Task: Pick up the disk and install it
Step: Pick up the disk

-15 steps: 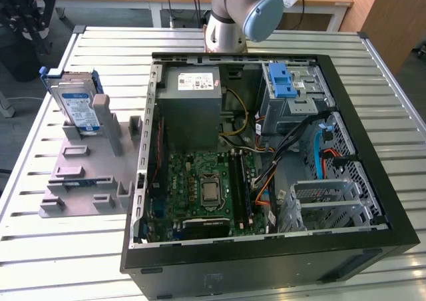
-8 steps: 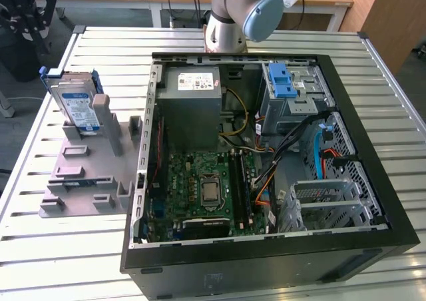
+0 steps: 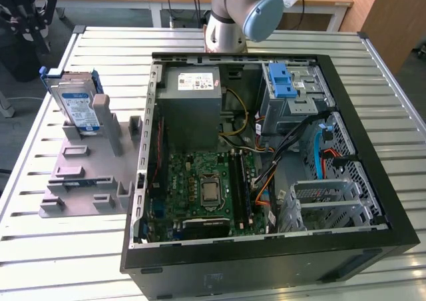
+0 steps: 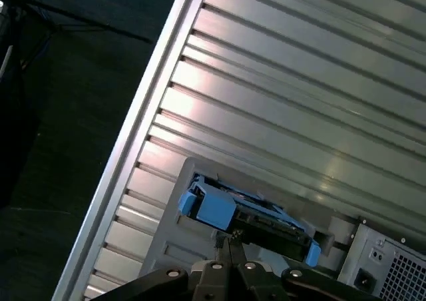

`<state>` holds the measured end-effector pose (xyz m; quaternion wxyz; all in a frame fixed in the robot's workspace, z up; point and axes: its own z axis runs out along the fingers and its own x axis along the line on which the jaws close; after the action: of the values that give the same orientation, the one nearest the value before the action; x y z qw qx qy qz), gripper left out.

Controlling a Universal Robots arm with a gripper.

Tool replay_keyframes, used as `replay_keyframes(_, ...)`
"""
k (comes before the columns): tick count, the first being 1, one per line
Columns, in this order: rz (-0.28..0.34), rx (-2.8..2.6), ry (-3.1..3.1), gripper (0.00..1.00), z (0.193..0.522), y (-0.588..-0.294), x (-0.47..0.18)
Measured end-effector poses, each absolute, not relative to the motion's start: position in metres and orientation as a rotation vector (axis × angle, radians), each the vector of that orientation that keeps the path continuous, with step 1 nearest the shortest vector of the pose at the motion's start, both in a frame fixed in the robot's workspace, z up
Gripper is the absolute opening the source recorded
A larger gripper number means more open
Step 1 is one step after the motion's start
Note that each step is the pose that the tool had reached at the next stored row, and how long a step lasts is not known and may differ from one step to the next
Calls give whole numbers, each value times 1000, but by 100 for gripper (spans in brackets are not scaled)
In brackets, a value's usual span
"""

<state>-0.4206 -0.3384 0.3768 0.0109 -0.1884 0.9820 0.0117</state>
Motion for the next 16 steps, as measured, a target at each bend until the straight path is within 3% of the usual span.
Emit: replay_keyframes(16, 38, -1011, 2955, 11, 376, -338, -421)
